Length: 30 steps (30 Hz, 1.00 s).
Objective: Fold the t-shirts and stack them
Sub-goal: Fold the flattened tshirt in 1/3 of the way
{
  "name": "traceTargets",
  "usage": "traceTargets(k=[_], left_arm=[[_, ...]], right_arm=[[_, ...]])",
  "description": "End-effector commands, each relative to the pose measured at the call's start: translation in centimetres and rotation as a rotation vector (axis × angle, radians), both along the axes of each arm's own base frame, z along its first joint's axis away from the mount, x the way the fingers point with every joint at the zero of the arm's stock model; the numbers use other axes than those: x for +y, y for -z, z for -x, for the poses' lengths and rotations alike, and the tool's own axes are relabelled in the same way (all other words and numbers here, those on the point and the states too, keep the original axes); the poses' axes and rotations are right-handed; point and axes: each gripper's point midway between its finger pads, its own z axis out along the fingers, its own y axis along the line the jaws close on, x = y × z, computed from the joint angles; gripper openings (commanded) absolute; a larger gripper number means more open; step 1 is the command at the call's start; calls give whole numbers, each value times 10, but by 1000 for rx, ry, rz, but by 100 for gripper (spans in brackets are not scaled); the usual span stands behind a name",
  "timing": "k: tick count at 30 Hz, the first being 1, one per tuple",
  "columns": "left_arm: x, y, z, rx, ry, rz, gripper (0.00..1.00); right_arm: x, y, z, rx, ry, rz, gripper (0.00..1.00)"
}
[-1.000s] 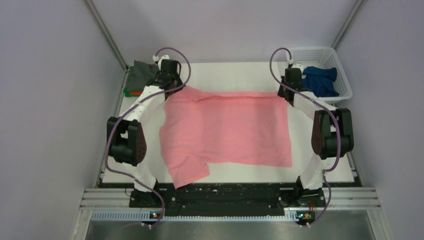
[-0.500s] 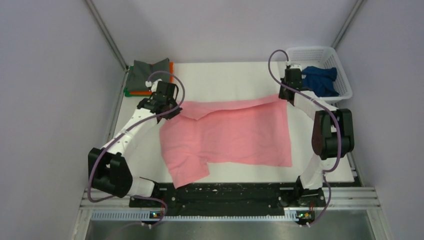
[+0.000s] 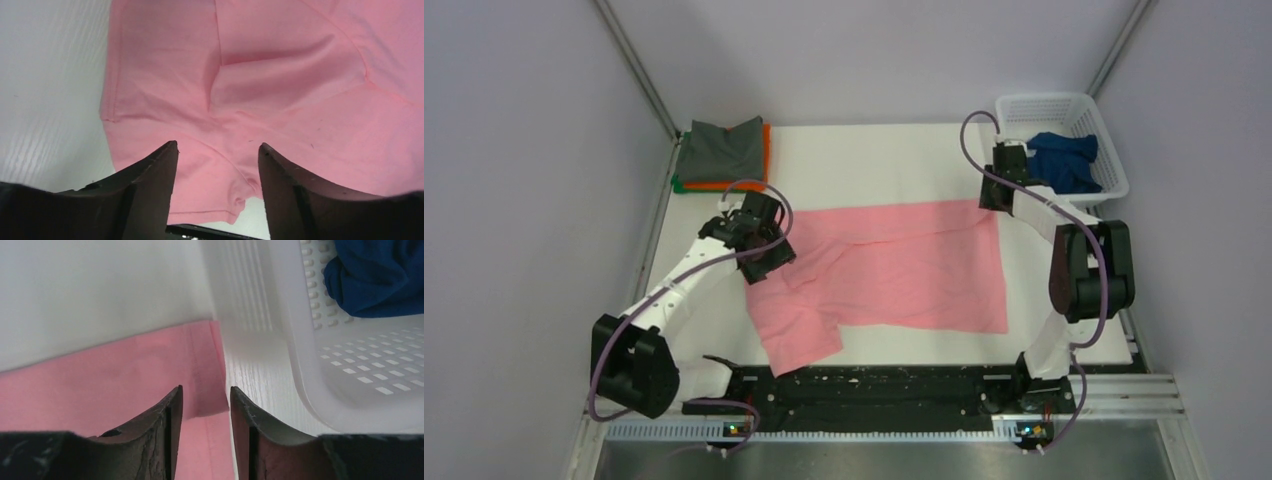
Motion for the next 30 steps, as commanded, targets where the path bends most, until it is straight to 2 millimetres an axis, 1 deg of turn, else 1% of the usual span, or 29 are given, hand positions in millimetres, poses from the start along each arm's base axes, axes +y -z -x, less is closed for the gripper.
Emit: traceTargets(k=[1,2,4,7,8,10,12,16,19,21,23,25,27,30], left_arm=[[-10,-26,10,-53,119,48,87],[-13,-33,8,-79,154,55,97],[-15,-45,-4,-140,179,51,99],[-19,-49,-35,-234,161,47,99],[-21,-47,-46,-236,159,52,99],[-15,-37,-56,-172,122,13,99],[-9,-26,-65,-125,95,-35,99],[-7,-1,-83,-99,84,-13,97],[-2,17,-91,-70,60,8,90],[0,29,-92,-42,54,17,84],[-4,40,-90,-5,71,42,78],[-7,49,-81,63,82,61,72],[-5,57,-67,116,79,52,68],[-6,60,-49,142,92,75,68]], right_arm=[[-14,-22,18,-18,55,23,48],[-13,-27,20,-27,56,16,53],[-9,-35,20,-53,55,-18,61],[15,-46,16,-91,-32,-121,79],[23,-49,13,-103,-63,-152,87],[32,-49,10,-108,-97,-188,88],[34,-43,9,-92,-102,-194,88],[22,-27,9,-61,-44,-148,88],[12,-20,10,-48,13,-122,88],[9,-15,9,-40,39,-117,88],[4,-9,9,-31,73,-115,88],[-3,-2,9,-15,118,-132,87],[-8,4,8,-5,151,-173,87],[-17,10,9,4,196,-205,85]])
